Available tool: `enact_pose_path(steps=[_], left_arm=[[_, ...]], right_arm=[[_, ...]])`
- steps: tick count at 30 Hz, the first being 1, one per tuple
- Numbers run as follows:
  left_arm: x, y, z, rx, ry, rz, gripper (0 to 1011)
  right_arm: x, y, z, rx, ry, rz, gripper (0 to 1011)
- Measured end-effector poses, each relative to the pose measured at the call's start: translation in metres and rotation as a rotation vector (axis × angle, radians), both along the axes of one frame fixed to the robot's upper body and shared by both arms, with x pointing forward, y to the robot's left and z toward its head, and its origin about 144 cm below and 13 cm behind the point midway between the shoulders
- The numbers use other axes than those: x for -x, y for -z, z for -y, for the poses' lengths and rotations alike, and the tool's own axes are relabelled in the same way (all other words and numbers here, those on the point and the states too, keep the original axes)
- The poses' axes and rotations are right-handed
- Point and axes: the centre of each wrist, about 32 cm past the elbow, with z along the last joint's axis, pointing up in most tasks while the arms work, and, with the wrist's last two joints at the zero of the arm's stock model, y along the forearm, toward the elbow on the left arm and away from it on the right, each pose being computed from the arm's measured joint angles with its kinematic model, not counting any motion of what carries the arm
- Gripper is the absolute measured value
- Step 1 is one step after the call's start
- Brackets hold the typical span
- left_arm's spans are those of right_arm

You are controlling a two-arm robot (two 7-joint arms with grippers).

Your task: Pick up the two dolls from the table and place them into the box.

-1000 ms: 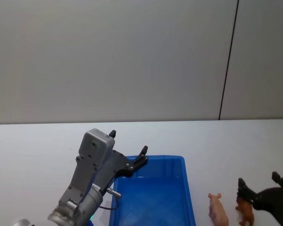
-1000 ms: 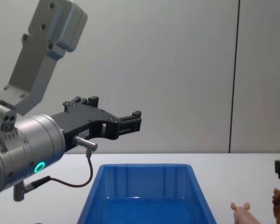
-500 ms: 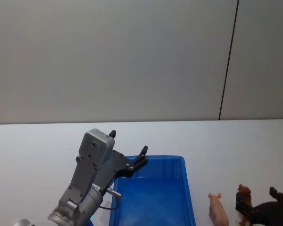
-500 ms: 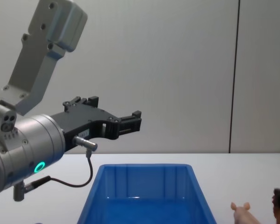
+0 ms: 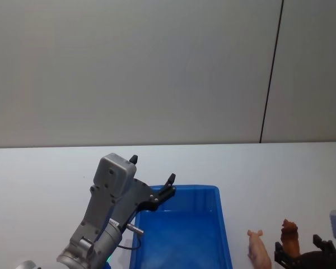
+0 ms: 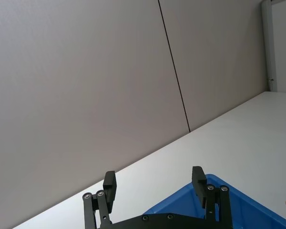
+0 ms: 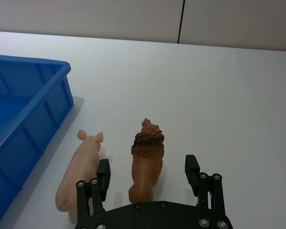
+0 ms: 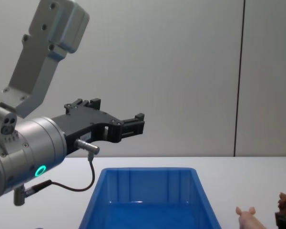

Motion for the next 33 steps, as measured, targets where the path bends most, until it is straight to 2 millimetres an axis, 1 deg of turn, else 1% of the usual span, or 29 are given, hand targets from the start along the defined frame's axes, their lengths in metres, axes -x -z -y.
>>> enact_pose_path(steps=[3,5,9,10,11,14,15,18,19,20,21,22,23,24,33], left_arm=[[0.0,0.0,0.0,0.0,0.0,0.0,1001],[0.0,0.0,0.0,0.0,0.0,0.0,1001],[0.0,0.0,0.0,0.0,0.0,0.0,1002],[0.0,0.0,0.0,0.0,0.0,0.0,1001],[0.0,0.0,0.0,0.0,0.0,0.0,1001],[0.0,0.0,0.0,0.0,0.0,0.0,1002],[0.0,0.0,0.0,0.0,0.0,0.0,1002],[0.0,0.0,0.0,0.0,0.0,0.0,1002],[0.0,0.0,0.0,0.0,0.0,0.0,1002],[0.0,0.0,0.0,0.0,0.0,0.0,1002],[0.0,0.0,0.0,0.0,0.0,0.0,1002],[0.0,0.0,0.0,0.0,0.0,0.0,1002],[0.0,0.0,0.0,0.0,0.0,0.0,1001],[0.0,0.0,0.0,0.0,0.0,0.0,1002],[0.0,0.0,0.0,0.0,0.0,0.0,1001]], right_arm=[[-0.001,0.002,-0.001,0.001,0.0,-0.008,912],[-0.001,0.004,-0.002,0.002,0.001,-0.013,880],[-0.001,0.007,-0.004,0.002,0.003,-0.027,760],[-0.002,0.008,-0.004,0.002,0.003,-0.029,760],[-0.002,0.008,-0.004,0.002,0.003,-0.031,705],[-0.002,0.01,-0.005,0.001,0.005,-0.038,589],[-0.002,0.01,-0.005,0.0,0.005,-0.041,589],[-0.002,0.012,-0.006,-0.001,0.006,-0.046,461],[-0.002,0.012,-0.006,-0.001,0.006,-0.046,461],[-0.002,0.012,-0.006,-0.001,0.007,-0.046,407],[-0.002,0.012,-0.006,-0.001,0.007,-0.046,391],[-0.002,0.012,-0.007,0.0,0.007,-0.046,343],[-0.002,0.012,-0.007,0.001,0.007,-0.045,333],[-0.002,0.012,-0.007,0.001,0.006,-0.044,299],[-0.001,0.006,-0.01,0.015,-0.003,0.021,284]])
